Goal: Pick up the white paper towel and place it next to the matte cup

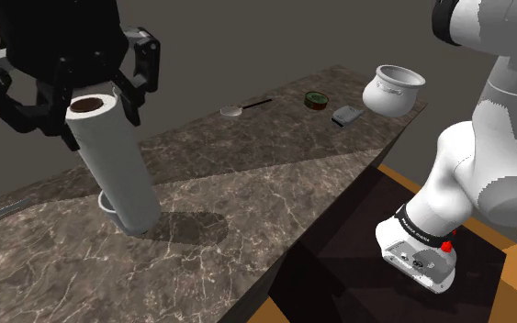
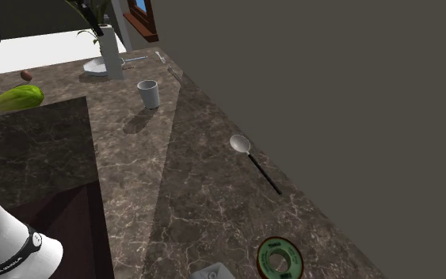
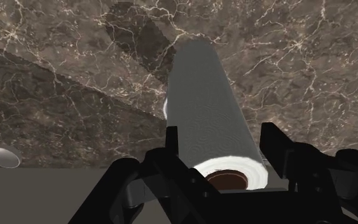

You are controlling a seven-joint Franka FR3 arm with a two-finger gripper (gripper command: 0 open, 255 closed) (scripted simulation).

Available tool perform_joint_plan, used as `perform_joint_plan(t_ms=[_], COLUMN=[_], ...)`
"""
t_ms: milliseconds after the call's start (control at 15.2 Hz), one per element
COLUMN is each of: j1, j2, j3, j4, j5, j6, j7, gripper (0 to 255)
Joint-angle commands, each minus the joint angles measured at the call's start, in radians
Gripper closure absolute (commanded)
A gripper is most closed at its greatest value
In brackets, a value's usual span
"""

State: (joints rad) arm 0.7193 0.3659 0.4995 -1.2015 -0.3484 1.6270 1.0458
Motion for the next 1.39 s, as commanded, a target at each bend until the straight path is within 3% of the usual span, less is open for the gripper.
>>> perform_joint_plan(t_ms=[0,1320], j1=[0.001,-0.044], j2=[-0.001,-0.032], j3=[0.001,-0.007], j4=[-0.025,-0.338], j5=[-0.001,-0.001], j6=[0.022,0.301], j7=[0.011,0.061], gripper=[255,255])
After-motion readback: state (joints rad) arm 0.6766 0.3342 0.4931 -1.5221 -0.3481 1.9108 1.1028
